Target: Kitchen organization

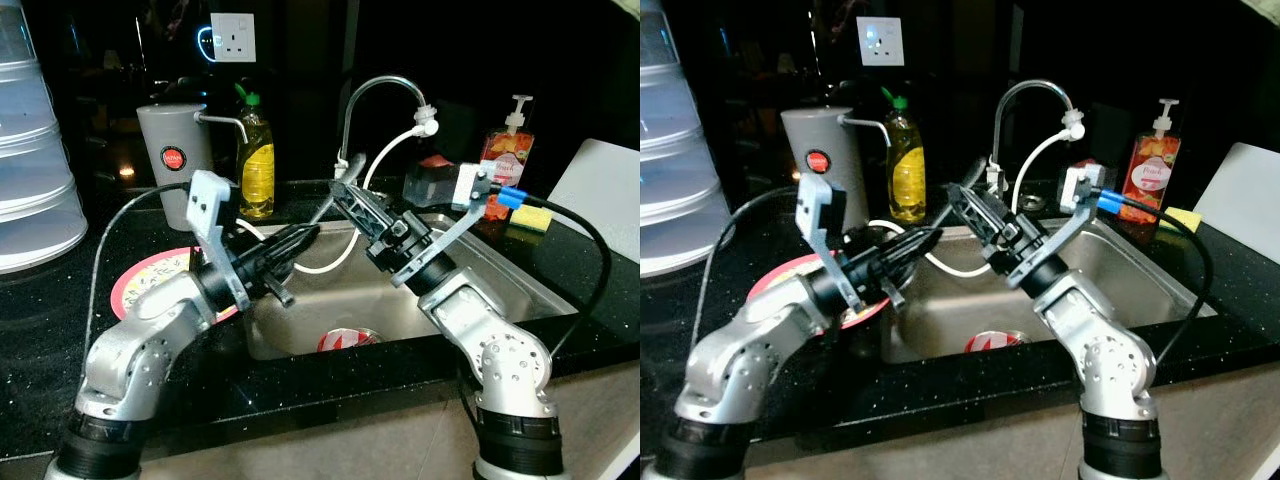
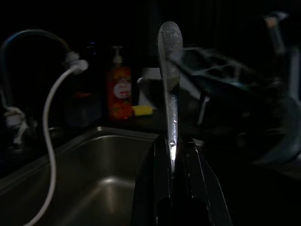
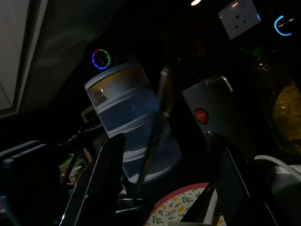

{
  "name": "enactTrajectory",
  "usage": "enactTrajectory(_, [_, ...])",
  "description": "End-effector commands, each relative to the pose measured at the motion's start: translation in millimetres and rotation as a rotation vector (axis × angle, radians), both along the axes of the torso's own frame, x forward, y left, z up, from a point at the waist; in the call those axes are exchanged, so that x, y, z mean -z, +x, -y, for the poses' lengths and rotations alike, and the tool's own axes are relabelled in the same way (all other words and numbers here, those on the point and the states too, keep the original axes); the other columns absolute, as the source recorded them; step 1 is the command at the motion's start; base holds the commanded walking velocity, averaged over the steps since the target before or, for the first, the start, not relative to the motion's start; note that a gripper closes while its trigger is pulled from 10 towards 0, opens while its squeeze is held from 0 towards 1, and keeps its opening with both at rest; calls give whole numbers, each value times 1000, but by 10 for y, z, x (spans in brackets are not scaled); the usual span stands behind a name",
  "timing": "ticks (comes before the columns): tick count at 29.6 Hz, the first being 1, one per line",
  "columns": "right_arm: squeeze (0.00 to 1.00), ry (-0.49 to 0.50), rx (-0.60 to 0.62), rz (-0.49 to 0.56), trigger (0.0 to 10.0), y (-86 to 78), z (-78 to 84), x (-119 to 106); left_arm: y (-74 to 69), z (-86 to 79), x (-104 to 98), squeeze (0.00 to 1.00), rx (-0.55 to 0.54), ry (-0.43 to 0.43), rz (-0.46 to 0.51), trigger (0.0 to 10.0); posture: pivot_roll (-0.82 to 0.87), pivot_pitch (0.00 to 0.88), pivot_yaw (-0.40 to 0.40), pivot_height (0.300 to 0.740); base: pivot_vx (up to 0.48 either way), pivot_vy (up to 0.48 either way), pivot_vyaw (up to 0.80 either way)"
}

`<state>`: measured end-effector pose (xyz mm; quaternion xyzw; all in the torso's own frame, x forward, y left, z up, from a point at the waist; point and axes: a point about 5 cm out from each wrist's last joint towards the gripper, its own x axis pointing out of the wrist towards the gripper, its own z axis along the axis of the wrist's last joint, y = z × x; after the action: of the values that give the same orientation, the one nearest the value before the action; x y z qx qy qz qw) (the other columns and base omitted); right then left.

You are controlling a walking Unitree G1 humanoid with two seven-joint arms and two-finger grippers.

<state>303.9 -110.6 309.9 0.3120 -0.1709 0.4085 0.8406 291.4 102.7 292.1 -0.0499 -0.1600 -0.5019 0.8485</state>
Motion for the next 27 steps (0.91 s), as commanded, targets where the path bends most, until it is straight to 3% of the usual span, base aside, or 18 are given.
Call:
enactTrajectory(1, [0,9,-2,-10,10000,-11,25,-7,-46,69,-4,0,39,3,-7,10000,-86,0,-47,740,0,0,0])
enactTrajectory(8, [0,5,16,-39,10000,12,52,20,-90,117,3,0,61,13,-19,10000,-85,0,-50,740,0,0,0])
enactTrajectory(9, [0,5,20,-44,6706,20,57,24,-86,107,7,0,55,16,-22,10000,-86,0,-47,740,0,0,0])
enactTrajectory(10, [0,10,29,-48,0,32,77,23,-75,98,36,0,46,32,-33,10000,-91,0,-39,740,0,0,0])
enactTrajectory(27, [0,20,74,-62,0,48,190,19,43,44,68,0,-56,32,-56,10000,-97,2,-45,740,0,0,0])
